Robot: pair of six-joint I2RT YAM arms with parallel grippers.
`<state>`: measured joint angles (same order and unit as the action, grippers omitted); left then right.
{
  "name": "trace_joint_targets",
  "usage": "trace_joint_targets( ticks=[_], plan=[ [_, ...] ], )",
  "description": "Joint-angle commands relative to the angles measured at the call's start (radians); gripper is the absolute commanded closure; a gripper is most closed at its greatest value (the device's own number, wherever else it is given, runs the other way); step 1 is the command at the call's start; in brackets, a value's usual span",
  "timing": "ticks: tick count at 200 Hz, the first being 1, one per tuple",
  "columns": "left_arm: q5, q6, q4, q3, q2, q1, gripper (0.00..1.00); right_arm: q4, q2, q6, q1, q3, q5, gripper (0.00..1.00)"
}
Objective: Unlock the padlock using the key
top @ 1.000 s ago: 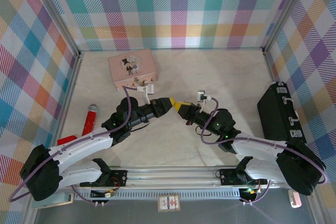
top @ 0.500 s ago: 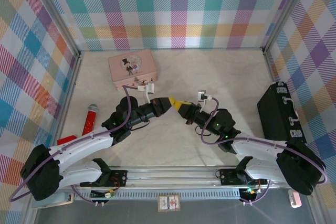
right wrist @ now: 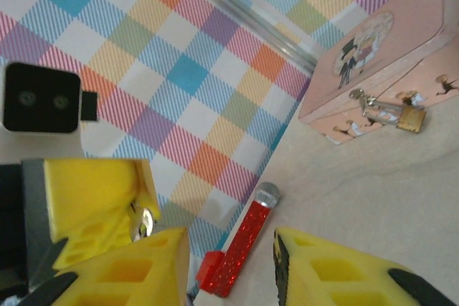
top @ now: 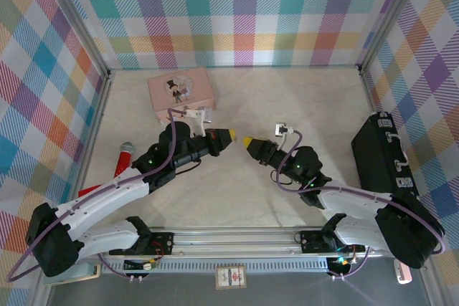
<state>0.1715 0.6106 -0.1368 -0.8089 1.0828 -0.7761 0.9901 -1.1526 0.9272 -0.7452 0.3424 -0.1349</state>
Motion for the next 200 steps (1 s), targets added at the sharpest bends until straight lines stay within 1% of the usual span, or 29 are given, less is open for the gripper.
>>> trace_joint_targets(
  ticks=[1, 22, 44, 68, 105, 135, 163, 179, 200],
  plan=[
    [0.009, -0.084, 0.101, -0.038, -0.012, 0.003, 1.00, 0.088, -0.004, -0.028, -0.002, 0.030, -0.104, 0.61],
    [0.048, -0.060, 0.071, -0.033, -0.003, 0.004, 1.00, 0.088, 0.010, -0.068, -0.002, 0.039, -0.139, 0.59],
    [0.084, -0.029, 0.035, -0.028, 0.012, 0.003, 1.00, 0.087, 0.016, -0.086, -0.001, 0.045, -0.166, 0.59],
    [0.125, 0.009, -0.013, -0.022, 0.027, 0.003, 1.00, 0.059, 0.014, -0.093, -0.002, 0.054, -0.169, 0.59],
    [0.160, 0.041, -0.044, -0.020, 0.049, 0.002, 1.00, 0.078, -0.001, -0.084, -0.002, 0.053, -0.182, 0.60],
    [0.145, 0.043, -0.046, -0.013, 0.046, 0.000, 1.00, 0.086, -0.002, -0.076, -0.002, 0.055, -0.199, 0.65],
    [0.131, 0.038, -0.043, -0.012, 0.041, 0.000, 1.00, 0.081, 0.007, -0.075, -0.002, 0.046, -0.188, 0.71],
    [0.126, 0.038, -0.043, -0.009, 0.041, 0.001, 1.00, 0.079, 0.011, -0.074, -0.002, 0.044, -0.184, 0.78],
    [0.127, 0.040, -0.043, -0.008, 0.040, 0.000, 1.00, 0.077, 0.011, -0.067, -0.002, 0.043, -0.177, 0.79]
  ],
)
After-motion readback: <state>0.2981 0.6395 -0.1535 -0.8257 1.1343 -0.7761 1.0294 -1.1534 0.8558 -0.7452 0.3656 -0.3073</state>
